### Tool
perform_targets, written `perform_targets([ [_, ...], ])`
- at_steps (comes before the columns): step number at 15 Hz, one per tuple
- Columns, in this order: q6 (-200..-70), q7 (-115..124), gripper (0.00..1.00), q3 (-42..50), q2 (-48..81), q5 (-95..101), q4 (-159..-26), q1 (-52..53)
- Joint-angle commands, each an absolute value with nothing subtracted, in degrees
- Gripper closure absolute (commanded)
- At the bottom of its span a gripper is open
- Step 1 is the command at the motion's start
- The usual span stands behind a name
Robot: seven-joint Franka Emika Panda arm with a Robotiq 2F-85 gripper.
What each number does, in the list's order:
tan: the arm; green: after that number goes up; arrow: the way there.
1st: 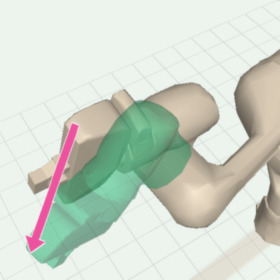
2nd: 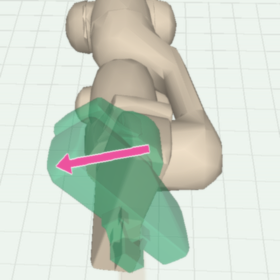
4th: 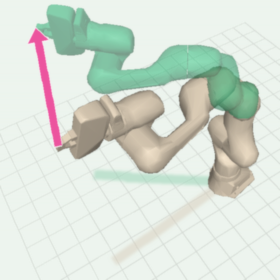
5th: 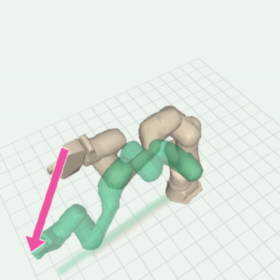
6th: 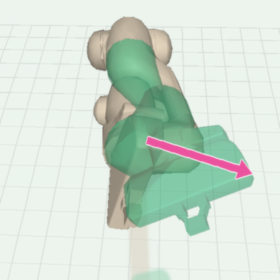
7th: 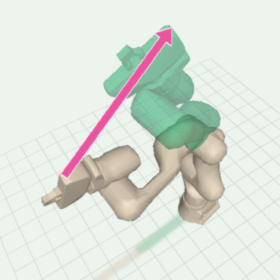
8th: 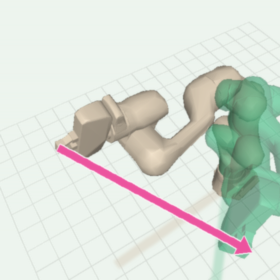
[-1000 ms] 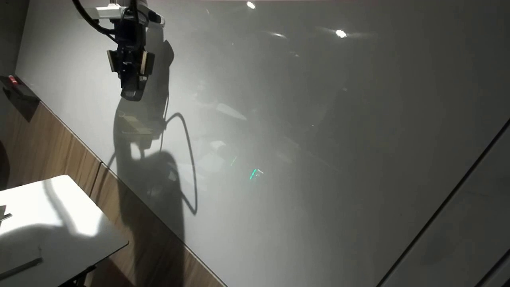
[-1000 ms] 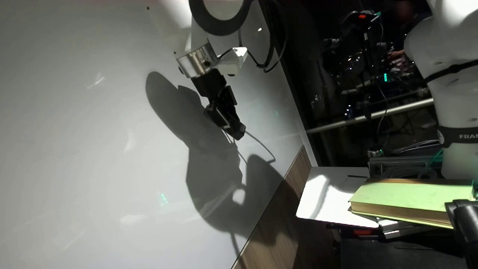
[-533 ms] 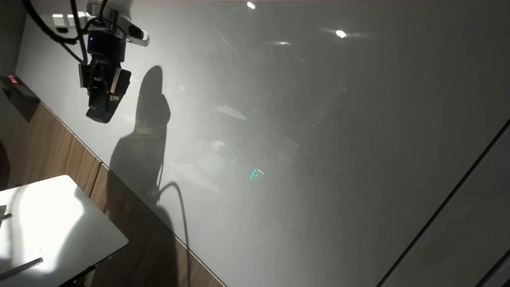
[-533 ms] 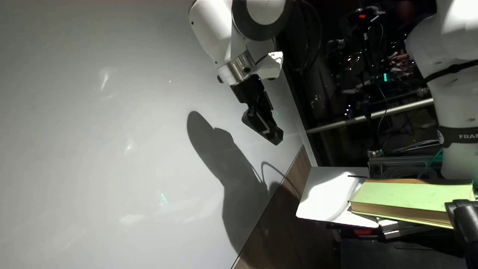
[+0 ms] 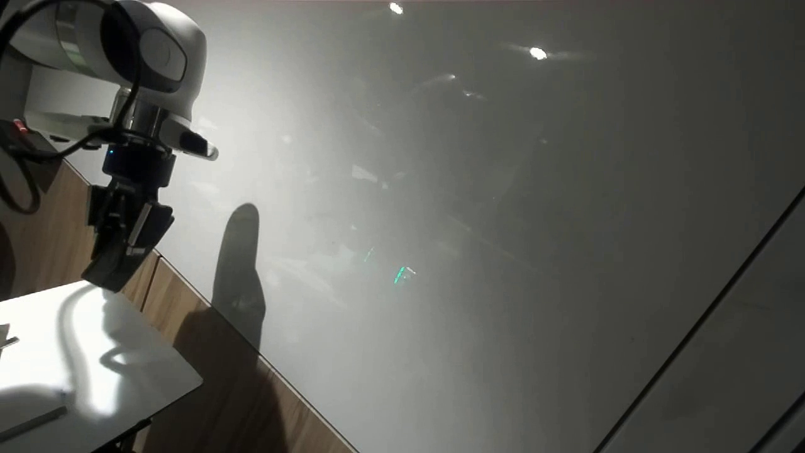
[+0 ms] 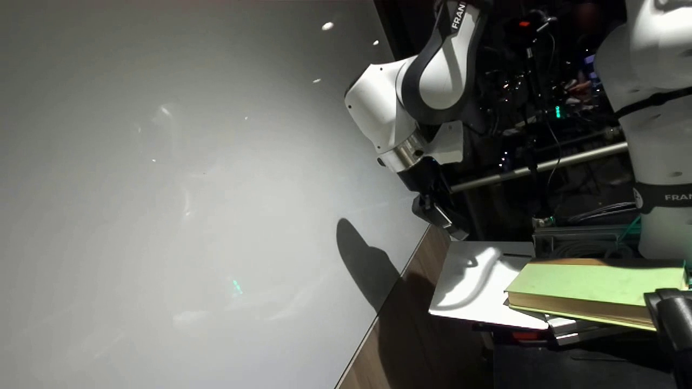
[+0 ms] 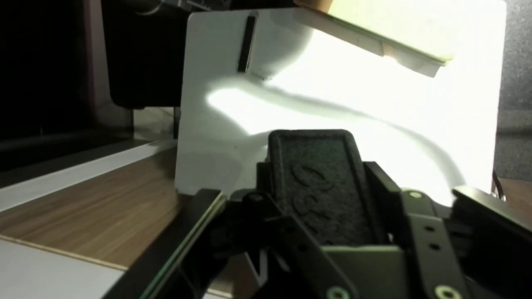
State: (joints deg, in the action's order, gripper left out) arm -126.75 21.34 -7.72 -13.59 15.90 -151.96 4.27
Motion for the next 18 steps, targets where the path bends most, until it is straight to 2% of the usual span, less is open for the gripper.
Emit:
perform_targets([
  [1, -130.5, 20.1, 0.69, -7.6, -11.5, 12.8, -154.3, 4.3],
  [11, -140.5, 20.8, 0.69, -7.2, -0.3, 13.0, -154.1, 4.2],
  [18, -142.5, 20.6, 0.69, -6.6, 3.8, 12.9, -153.8, 5.0],
])
